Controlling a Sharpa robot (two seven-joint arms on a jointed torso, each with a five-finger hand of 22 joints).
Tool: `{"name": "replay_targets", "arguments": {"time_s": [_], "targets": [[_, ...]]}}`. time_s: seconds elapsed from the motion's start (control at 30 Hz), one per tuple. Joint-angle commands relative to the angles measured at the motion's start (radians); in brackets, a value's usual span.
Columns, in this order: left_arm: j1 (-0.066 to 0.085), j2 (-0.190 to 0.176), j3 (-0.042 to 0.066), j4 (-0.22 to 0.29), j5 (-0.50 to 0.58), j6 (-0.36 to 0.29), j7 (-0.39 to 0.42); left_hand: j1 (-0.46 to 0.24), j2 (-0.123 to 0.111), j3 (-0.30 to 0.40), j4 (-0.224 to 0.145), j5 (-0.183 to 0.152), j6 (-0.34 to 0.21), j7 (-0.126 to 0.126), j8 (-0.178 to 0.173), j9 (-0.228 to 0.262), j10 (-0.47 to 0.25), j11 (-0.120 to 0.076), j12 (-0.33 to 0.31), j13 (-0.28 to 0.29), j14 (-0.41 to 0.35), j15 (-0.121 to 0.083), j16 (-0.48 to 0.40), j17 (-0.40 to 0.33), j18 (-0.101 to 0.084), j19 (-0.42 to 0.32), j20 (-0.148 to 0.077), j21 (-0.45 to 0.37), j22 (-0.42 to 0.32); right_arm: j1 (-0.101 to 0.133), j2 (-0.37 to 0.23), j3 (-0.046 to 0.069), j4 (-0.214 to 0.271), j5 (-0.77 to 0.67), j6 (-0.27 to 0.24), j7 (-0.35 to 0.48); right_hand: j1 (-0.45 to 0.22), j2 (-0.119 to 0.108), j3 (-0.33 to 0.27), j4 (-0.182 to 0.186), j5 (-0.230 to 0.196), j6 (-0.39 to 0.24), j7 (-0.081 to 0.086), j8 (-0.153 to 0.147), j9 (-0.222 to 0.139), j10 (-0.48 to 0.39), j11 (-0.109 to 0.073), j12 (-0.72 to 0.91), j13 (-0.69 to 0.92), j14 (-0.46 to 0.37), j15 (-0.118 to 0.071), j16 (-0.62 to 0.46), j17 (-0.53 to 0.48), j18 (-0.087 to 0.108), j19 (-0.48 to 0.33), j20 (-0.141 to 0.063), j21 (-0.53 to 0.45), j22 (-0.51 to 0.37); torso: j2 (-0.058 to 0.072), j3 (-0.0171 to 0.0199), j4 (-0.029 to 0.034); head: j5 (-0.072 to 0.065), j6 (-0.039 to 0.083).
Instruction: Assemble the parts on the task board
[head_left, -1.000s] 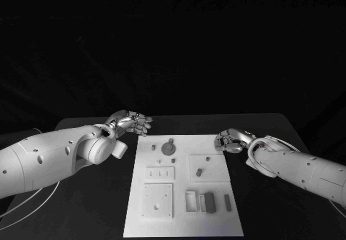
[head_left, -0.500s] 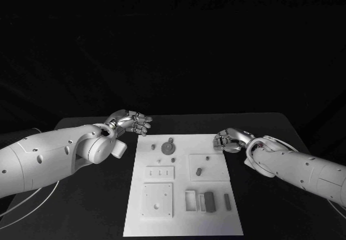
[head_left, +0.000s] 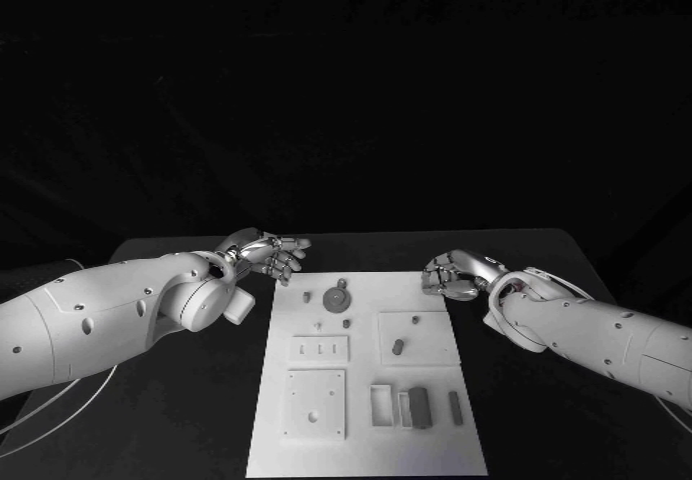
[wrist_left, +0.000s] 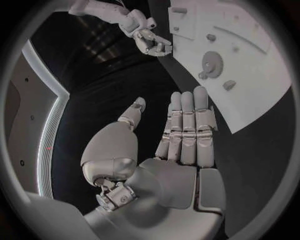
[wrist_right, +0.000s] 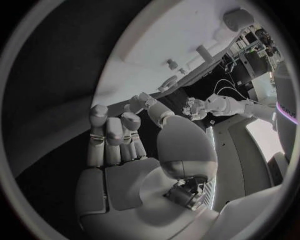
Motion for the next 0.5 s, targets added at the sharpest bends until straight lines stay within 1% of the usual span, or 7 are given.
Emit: {"name": "replay_targets", "arguments": {"time_s": [0.03,0.13,0.17,0.2,0.27,0.4,0.5], "targets": [[0.003,0.010,0.001,-0.004,-0.121,0.008,-0.119,-0.040,0.003,-0.010,0.030,-0.006,0.023,-0.011,-0.001,0.011,0.014,-0.013,0.035,0.065,0.007,-0.021,0.056,0.037,0.028,0.016,-0.018,0.036,0.045,0.016,0.000,0.000,0.027,-0.017,-0.012,-0.027,-0.009,0.004,0.002,0.000,-0.006,0.027,0.021,0.002,0.002,0.009,-0.002,0.003,-0.002,0.005,-0.006,0.005,-0.002,0.041,0.007,-0.005,0.007,0.015,-0.001,0.0000,-0.0005,0.005,0.004],[0.008,0.022,0.001,-0.013,-0.158,0.020,-0.166,-0.065,-0.005,-0.022,0.055,-0.008,0.054,-0.029,0.007,0.029,0.033,-0.033,0.102,0.141,0.036,-0.053,0.164,0.102,0.035,0.053,-0.045,0.107,0.118,0.029,0.001,0.000,0.057,-0.024,-0.008,-0.043,-0.009,0.003,0.003,0.000,-0.006,0.028,0.021,0.002,0.002,0.010,-0.002,0.003,-0.002,0.006,-0.006,0.006,-0.002,0.041,0.008,-0.006,0.007,0.015,-0.005,0.0000,-0.0016,0.005,0.006],[0.012,0.028,0.001,-0.016,-0.164,0.026,-0.186,-0.075,-0.008,-0.022,0.077,-0.005,0.063,-0.047,0.007,0.044,0.014,-0.037,0.156,0.197,0.021,-0.071,0.235,0.141,0.039,0.050,-0.065,0.147,0.170,0.036,0.002,0.001,0.071,-0.028,-0.004,-0.053,-0.009,0.003,0.003,0.000,-0.006,0.028,0.021,0.002,0.002,0.010,-0.003,0.003,-0.002,0.006,-0.006,0.006,-0.002,0.041,0.009,-0.006,0.008,0.015,-0.005,0.0000,-0.0020,0.005,0.006],[0.016,0.032,0.001,-0.017,-0.179,0.034,-0.205,-0.091,-0.010,-0.028,0.095,-0.008,0.073,-0.042,0.010,0.055,0.011,-0.048,0.188,0.227,0.016,-0.076,0.267,0.152,0.036,0.048,-0.069,0.166,0.195,0.041,0.002,0.001,0.086,-0.034,0.004,-0.066,-0.009,0.003,0.003,0.000,-0.006,0.028,0.021,0.002,0.003,0.011,-0.003,0.003,-0.002,0.007,-0.007,0.006,-0.002,0.041,0.009,-0.007,0.008,0.015,-0.007,-0.0002,-0.0030,0.005,0.008],[0.023,0.040,0.001,-0.016,-0.213,0.051,-0.237,-0.085,-0.008,-0.028,0.109,-0.007,0.091,-0.052,0.017,0.081,0.006,-0.060,0.244,0.275,0.017,-0.090,0.328,0.162,0.036,0.054,-0.082,0.198,0.236,0.053,0.007,0.001,0.112,-0.042,0.027,-0.086,-0.009,0.003,0.004,0.000,-0.006,0.028,0.021,0.001,0.003,0.012,-0.003,0.003,-0.003,0.008,-0.007,0.006,-0.003,0.041,0.010,-0.007,0.008,0.015,-0.011,-0.0006,-0.0054,0.007,0.009],[0.036,0.054,0.001,-0.012,-0.236,0.051,-0.277,-0.068,-0.007,-0.029,0.118,-0.007,0.108,-0.066,0.021,0.112,0.002,-0.069,0.307,0.323,0.016,-0.107,0.399,0.167,0.036,0.066,-0.096,0.235,0.268,0.061,0.020,0.001,0.166,-0.046,0.054,-0.118,-0.016,-0.003,0.001,0.002,-0.006,0.025,0.021,-0.002,0.003,0.014,-0.003,0.002,-0.004,0.009,-0.008,0.006,-0.004,0.041,0.012,-0.008,0.008,0.014,-0.020,-0.0021,-0.0091,0.011,0.011],[0.044,0.064,0.000,-0.006,-0.246,0.044,-0.298,-0.049,-0.009,-0.034,0.115,-0.006,0.111,-0.066,0.014,0.131,-0.006,-0.073,0.340,0.344,0.007,-0.114,0.441,0.157,0.033,0.065,-0.104,0.258,0.268,0.069,0.037,0.001,0.203,-0.046,0.078,-0.154,-0.017,-0.003,0.001,0.002,-0.006,0.026,0.021,-0.002,0.004,0.014,-0.003,0.002,-0.004,0.010,-0.008,0.006,-0.004,0.041,0.013,-0.008,0.008,0.014,-0.030,-0.0032,-0.0118,0.017,0.011]]}}
